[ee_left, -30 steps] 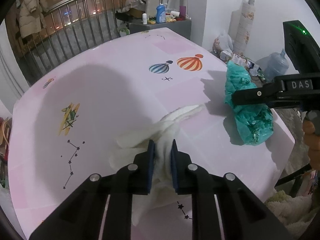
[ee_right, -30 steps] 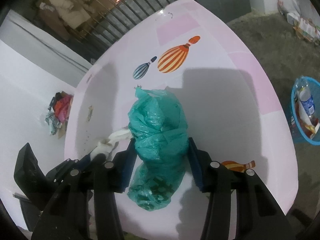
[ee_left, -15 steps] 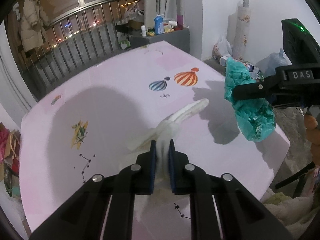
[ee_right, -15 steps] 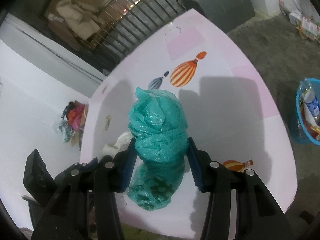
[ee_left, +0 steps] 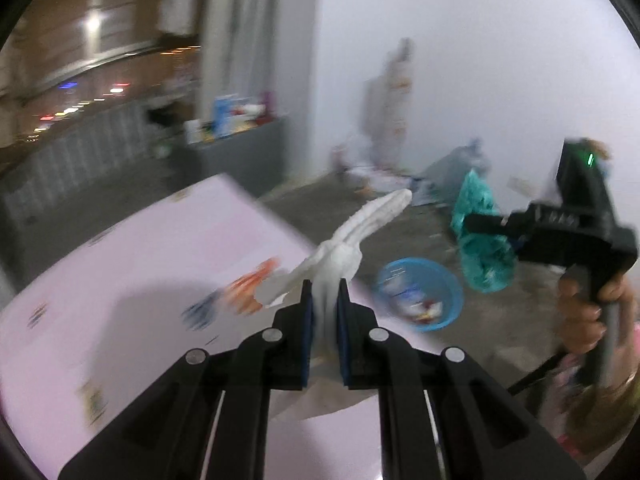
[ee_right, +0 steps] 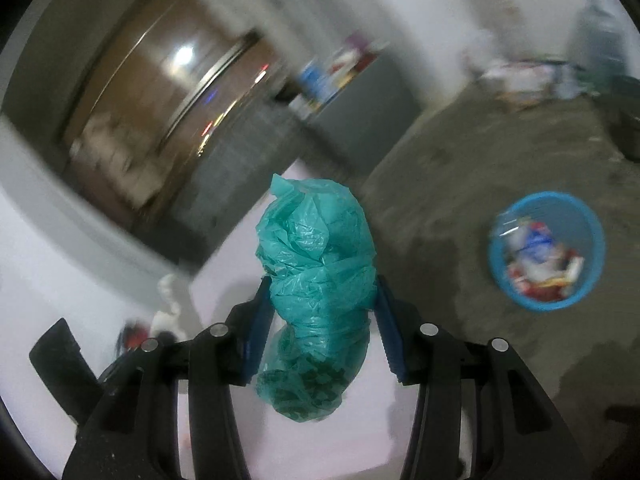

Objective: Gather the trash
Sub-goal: 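Carry the gloves and teal bag over the blue wastebasket and open both tools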

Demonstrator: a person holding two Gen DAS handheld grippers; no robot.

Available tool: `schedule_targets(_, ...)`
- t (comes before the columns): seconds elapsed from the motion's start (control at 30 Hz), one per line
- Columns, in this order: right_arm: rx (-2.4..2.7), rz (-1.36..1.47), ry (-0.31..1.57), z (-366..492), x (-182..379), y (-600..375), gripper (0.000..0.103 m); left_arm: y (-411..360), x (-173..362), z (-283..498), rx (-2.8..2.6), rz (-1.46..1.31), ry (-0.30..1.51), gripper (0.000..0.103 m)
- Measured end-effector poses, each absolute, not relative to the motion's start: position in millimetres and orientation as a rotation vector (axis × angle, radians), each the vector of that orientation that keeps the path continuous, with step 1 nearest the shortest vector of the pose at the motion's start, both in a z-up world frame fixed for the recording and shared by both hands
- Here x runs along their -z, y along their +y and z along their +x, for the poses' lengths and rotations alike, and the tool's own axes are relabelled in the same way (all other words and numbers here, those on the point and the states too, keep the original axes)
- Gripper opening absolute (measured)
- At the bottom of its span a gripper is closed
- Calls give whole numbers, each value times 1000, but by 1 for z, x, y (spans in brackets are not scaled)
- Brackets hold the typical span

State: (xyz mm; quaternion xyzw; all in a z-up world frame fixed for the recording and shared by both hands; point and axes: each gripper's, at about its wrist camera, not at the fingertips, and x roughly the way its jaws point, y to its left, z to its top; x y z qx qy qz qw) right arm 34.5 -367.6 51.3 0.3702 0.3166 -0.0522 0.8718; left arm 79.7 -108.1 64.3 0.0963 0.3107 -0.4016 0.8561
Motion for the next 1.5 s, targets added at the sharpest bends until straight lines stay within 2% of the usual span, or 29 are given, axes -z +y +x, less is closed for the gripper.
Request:
schedule_targets(0.17, 322, 863, 611, -8, -34, -436, 46, -211, -61, 98, 1086, 184, 758, 10)
schedule_targets(0.33, 453, 954, 650, -21, 8, -486, 47, -316, -20, 114, 1231, 199, 937, 11)
schedule_targets(0.5, 509, 1007, 685, -7, 41, -524, 49, -394, 24, 120, 1281, 243, 1034, 11)
schedule_targets(0.53, 524, 1019, 678, -2, 49, -536, 50, -409, 34, 120, 1291, 255, 1043, 16)
schedule_targets(0.57, 531, 1023, 675, 4, 54, -542, 60, -424, 45, 123, 1291, 270, 1050, 21)
schedule_targets(0.6, 546, 1030, 686, 7, 66, -556, 71, -433, 54, 129, 1277, 274, 1055, 34)
schedule_targets(0.63, 583, 1043, 708, 13, 81, -567, 72, -443, 63, 133, 1252, 268, 1063, 45)
schedule_targets(0.73, 669, 1056, 798, 19, 116, -582, 73, -458, 77, 148, 1176, 210, 1090, 50)
schedule_targets(0.83, 708, 1063, 822, 12, 128, -581, 73, -450, 69, 153, 1168, 175, 1078, 56)
schedule_targets(0.97, 712, 1018, 801, 3, 114, -567, 73, -419, 36, 143, 1179, 181, 956, 62)
schedule_targets(1.07, 715, 913, 776, 3, 82, -547, 74, -385, 8, 137, 1152, 153, 882, 79)
schedule_targets(1.13, 702, 814, 745, 3, 52, -525, 79, -355, -16, 129, 1112, 121, 818, 92)
schedule_targets(1.2, 685, 693, 703, 6, 19, -494, 84, -326, -37, 119, 1062, 118, 756, 97)
schedule_targets(1.3, 639, 546, 640, 10, -18, -446, 95, -276, -62, 102, 893, 144, 680, 97)
schedule_targets(1.5, 526, 222, 560, 15, -69, -344, 95, -188, -79, 71, 646, 204, 608, 98)
